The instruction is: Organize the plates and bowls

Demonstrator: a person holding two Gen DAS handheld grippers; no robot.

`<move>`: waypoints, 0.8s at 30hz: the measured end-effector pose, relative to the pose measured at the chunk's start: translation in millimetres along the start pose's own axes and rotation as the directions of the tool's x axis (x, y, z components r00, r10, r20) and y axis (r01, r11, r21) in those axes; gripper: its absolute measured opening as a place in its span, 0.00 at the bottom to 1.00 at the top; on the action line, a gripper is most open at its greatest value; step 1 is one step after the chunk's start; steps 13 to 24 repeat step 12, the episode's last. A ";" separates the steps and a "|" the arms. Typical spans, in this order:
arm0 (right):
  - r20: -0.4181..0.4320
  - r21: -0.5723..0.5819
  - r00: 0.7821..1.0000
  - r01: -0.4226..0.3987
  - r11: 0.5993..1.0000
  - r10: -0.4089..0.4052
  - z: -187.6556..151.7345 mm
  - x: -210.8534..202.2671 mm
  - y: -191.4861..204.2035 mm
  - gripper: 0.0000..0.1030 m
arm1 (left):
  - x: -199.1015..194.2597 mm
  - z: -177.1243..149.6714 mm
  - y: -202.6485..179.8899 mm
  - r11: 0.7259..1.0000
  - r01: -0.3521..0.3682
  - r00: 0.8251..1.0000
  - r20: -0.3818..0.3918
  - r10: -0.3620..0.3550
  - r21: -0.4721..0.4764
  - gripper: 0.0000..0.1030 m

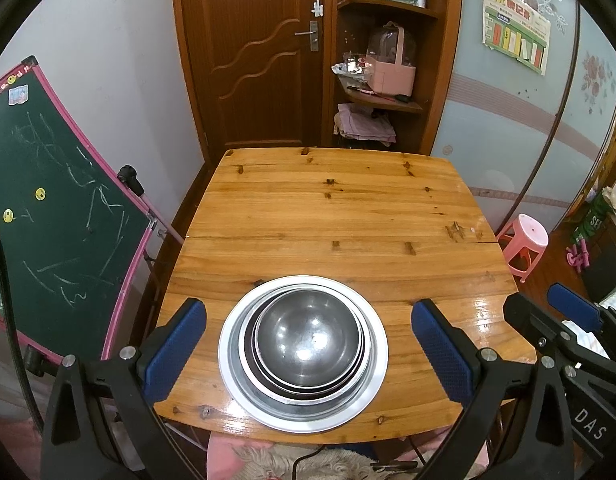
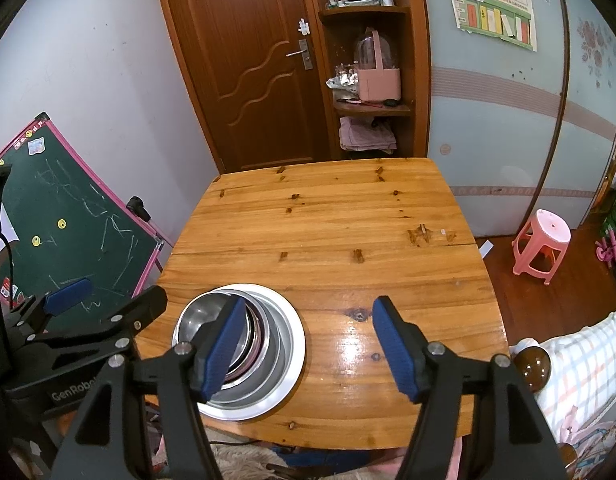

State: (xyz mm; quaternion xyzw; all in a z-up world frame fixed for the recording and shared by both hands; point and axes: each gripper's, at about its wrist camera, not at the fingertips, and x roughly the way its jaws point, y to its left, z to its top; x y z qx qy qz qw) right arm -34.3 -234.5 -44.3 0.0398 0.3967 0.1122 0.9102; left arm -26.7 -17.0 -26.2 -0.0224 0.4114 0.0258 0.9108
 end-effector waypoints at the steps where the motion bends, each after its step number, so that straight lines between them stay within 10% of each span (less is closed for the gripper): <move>1: 0.000 0.001 1.000 -0.001 1.000 0.001 -0.6 -0.3 -0.1 0.64 | 0.1 0.0 -0.4 1.000 0.000 1.000 0.000 0.000 0.000 0.99; 24: -0.003 0.004 1.000 -0.002 1.000 0.002 -2.8 -2.0 2.0 0.64 | -1.4 -2.1 -1.5 1.000 -0.008 1.000 -0.006 0.008 0.009 0.99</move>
